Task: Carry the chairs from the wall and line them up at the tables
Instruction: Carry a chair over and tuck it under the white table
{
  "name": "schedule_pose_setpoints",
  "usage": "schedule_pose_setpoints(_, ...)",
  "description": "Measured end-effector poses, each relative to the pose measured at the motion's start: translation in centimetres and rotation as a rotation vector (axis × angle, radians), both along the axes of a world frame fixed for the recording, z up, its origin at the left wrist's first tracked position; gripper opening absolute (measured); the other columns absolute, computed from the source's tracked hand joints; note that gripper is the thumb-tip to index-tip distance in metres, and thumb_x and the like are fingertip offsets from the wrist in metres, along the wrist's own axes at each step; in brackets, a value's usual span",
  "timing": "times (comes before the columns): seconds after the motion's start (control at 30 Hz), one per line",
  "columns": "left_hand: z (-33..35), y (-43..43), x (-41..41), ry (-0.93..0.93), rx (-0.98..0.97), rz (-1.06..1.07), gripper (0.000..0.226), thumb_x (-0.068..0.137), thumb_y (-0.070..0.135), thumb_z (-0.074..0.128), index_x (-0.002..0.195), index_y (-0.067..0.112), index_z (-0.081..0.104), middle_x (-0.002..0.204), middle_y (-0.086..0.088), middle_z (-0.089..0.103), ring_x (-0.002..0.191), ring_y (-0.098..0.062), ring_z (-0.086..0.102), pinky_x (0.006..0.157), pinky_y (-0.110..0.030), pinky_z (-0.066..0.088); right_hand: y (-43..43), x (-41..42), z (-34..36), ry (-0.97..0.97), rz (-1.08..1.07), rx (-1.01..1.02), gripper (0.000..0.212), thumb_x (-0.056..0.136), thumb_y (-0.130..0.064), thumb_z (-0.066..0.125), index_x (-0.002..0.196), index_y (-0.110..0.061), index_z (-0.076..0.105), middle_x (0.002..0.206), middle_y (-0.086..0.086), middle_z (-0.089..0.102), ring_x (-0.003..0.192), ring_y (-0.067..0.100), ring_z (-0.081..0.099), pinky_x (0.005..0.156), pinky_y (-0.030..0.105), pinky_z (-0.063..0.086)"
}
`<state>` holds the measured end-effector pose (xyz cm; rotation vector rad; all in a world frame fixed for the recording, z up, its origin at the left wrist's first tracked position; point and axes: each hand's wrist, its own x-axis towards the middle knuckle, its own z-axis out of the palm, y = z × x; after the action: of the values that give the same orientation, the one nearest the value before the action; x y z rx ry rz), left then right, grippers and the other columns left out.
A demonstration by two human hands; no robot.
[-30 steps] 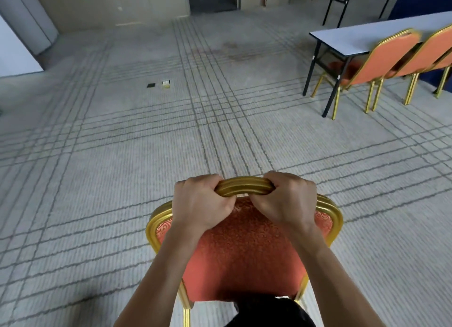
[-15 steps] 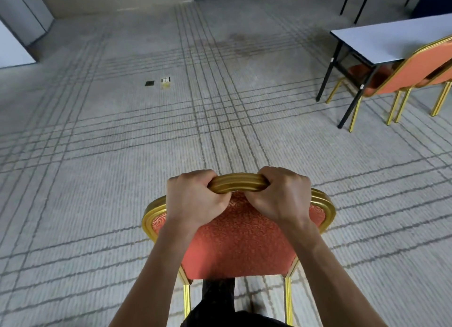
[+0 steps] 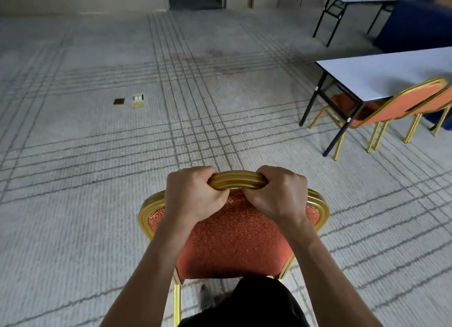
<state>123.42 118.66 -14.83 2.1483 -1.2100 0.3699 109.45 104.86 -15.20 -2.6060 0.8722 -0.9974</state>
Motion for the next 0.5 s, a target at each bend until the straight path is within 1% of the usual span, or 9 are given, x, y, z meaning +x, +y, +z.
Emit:
schedule_pose_setpoints(0.1,0.6,-5.1,4.8,-0.054,-0.030,-0.068,0.035,0.069,0.041,0.069,0.055,0.017,0.048,0.047,0.007,0.046,0.043,-0.017,0.046,0.044,-0.029,0.040,-4.8,4.2,0.1,-0.037,-0.034,-0.002,0.024,0.065,-0.037,0.068,0.054,-0.021,0.054,0.047,-0.008,0.047,0.042,0.012,0.043,0.042,0.028,0.038)
schedule_pose_setpoints(0.2,0.3,-10.2,9.1,-0.080,-0.023,-0.102,0.038,0.070,0.043,0.068,0.055,0.018,0.045,0.047,0.008,0.045,0.041,-0.016,0.044,0.042,-0.027,0.037,-9.7,8.3,-0.7,-0.056,-0.050,0.007,0.023,0.066,-0.035,0.068,0.054,-0.020,0.055,0.047,-0.008,0.047,0.042,0.013,0.042,0.042,0.031,0.039)
schedule_pose_setpoints(0.27,-0.4,-14.3,12.3,-0.095,-0.024,-0.100,0.038,0.069,0.043,0.069,0.055,0.018,0.044,0.046,0.008,0.044,0.041,-0.016,0.044,0.042,-0.027,0.036,-13.7,11.5,-1.5,-0.062,-0.058,0.036,0.025,0.067,-0.034,0.070,0.054,-0.020,0.054,0.046,-0.009,0.046,0.042,0.012,0.042,0.042,0.031,0.040)
schedule_pose_setpoints(0.4,-1.5,-22.2,17.5,-0.108,-0.010,-0.028,0.036,0.067,0.043,0.065,0.056,0.025,0.035,0.044,0.008,0.042,0.039,-0.017,0.043,0.043,-0.024,0.031,-22.0,17.6,-2.9,-0.066,-0.023,0.027,0.029,0.067,-0.038,0.068,0.053,-0.018,0.053,0.046,-0.008,0.046,0.041,0.013,0.042,0.042,0.031,0.040)
schedule_pose_setpoints(0.5,-1.4,-28.1,21.9,-0.096,0.010,-0.009,0.037,0.065,0.040,0.067,0.053,0.020,0.038,0.045,0.008,0.039,0.040,-0.016,0.040,0.041,-0.026,0.034,-28.3,22.4,-2.9,-0.060,0.014,0.044,0.029,0.068,-0.040,0.066,0.053,-0.019,0.054,0.047,-0.008,0.048,0.042,0.013,0.043,0.042,0.030,0.041)
